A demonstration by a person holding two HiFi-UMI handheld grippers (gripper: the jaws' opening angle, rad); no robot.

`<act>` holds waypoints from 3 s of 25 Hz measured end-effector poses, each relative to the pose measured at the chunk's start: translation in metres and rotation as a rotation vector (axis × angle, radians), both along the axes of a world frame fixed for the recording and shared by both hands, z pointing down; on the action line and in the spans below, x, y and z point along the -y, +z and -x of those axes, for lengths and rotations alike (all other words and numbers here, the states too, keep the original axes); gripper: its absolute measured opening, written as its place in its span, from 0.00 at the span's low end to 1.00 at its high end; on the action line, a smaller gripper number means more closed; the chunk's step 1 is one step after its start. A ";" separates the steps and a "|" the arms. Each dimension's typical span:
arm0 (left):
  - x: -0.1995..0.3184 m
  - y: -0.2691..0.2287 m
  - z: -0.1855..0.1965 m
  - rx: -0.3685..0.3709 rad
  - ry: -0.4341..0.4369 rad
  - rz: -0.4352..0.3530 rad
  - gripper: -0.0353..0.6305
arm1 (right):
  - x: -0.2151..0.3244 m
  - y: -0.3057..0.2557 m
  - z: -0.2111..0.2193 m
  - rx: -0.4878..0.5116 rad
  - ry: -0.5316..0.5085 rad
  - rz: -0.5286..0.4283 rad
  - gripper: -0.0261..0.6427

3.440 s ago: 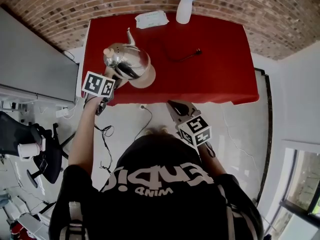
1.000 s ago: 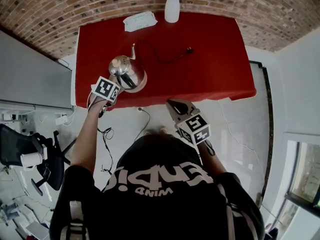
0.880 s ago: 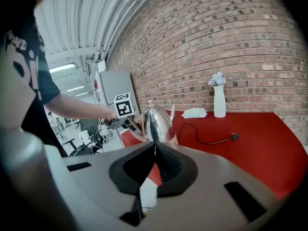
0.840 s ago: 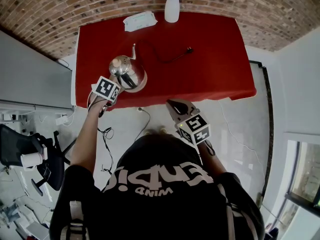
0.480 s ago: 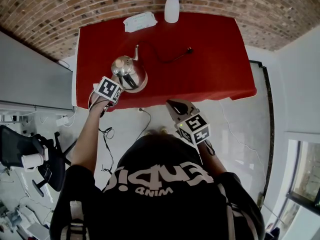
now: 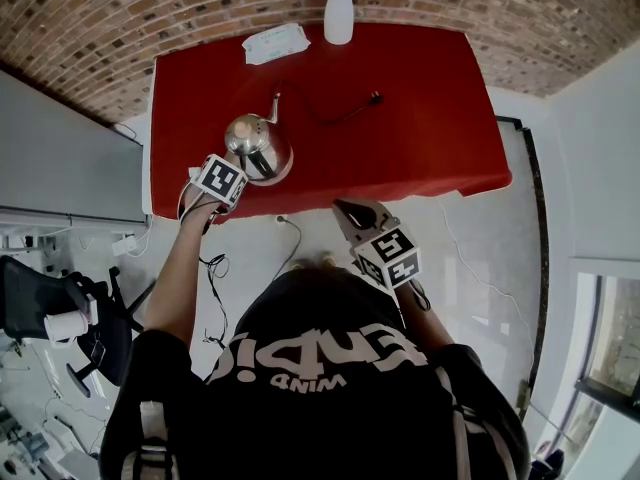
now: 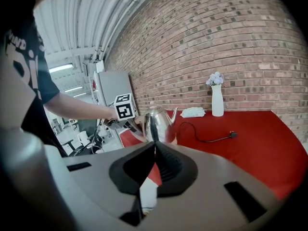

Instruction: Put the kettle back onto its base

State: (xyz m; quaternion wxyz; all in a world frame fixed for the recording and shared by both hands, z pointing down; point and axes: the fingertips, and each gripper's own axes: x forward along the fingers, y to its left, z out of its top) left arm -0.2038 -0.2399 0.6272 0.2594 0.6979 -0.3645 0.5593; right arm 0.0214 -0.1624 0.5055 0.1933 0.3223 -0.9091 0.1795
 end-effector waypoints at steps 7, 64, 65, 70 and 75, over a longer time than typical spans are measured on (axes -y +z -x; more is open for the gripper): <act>-0.002 0.002 0.001 0.020 0.006 0.003 0.14 | 0.002 -0.006 0.003 0.028 0.014 -0.027 0.07; -0.133 -0.197 -0.054 -0.533 -0.210 -0.470 0.07 | -0.042 -0.009 0.038 0.089 -0.237 0.012 0.07; -0.142 -0.195 -0.052 -0.565 -0.232 -0.484 0.07 | -0.047 -0.010 0.041 0.095 -0.234 0.007 0.07; -0.196 -0.180 -0.041 -0.617 -0.273 -0.492 0.06 | -0.080 -0.016 0.059 0.094 -0.252 -0.018 0.07; -0.240 -0.171 -0.031 -0.608 -0.263 -0.467 0.06 | -0.117 -0.024 0.077 0.073 -0.277 -0.036 0.07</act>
